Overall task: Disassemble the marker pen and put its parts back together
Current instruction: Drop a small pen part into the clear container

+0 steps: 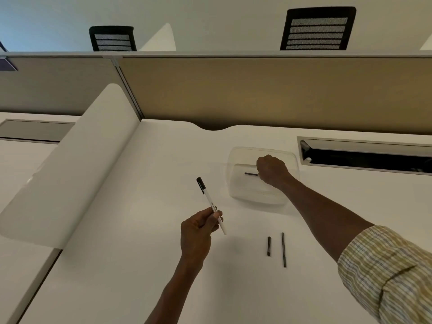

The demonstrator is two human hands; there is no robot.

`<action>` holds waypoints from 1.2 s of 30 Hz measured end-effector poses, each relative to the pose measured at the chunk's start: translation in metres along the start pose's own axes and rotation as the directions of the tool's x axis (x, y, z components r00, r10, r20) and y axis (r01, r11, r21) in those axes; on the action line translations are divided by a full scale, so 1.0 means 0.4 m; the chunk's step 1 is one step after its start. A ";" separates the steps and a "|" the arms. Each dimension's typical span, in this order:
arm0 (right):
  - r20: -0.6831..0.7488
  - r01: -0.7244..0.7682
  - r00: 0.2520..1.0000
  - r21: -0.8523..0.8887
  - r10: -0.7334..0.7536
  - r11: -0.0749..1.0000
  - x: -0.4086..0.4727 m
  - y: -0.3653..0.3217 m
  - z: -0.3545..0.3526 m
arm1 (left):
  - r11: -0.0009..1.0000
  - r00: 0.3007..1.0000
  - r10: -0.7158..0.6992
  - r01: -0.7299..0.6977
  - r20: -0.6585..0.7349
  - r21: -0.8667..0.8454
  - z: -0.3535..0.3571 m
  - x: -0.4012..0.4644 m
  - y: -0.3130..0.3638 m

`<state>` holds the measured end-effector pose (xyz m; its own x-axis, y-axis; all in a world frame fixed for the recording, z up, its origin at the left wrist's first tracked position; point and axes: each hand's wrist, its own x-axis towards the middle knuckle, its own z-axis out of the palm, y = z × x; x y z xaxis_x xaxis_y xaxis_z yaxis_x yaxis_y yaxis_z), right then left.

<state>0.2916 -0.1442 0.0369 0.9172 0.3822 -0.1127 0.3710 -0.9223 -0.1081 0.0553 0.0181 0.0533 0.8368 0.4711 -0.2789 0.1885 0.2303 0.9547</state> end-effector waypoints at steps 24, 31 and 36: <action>-0.386 0.032 0.907 0.458 0.166 0.888 -0.376 -0.002 -0.142 | 0.992 0.987 0.083 -0.070 0.134 -0.101 0.035 -0.125 0.060; -0.236 -0.078 0.950 0.460 0.206 0.885 -0.489 0.007 -0.044 | 0.991 0.984 0.096 -0.080 0.153 -0.110 0.029 -0.162 0.060; -0.147 -0.154 0.958 0.464 0.248 0.872 -0.549 0.007 0.020 | 0.991 0.983 0.102 -0.087 0.155 -0.101 0.022 -0.176 0.060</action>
<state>0.0900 -0.2303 0.0534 0.9916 0.1292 0.0103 0.1146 -0.8368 -0.5353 0.0056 -0.0170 0.0967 0.9211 0.3545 -0.1608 0.0624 0.2731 0.9599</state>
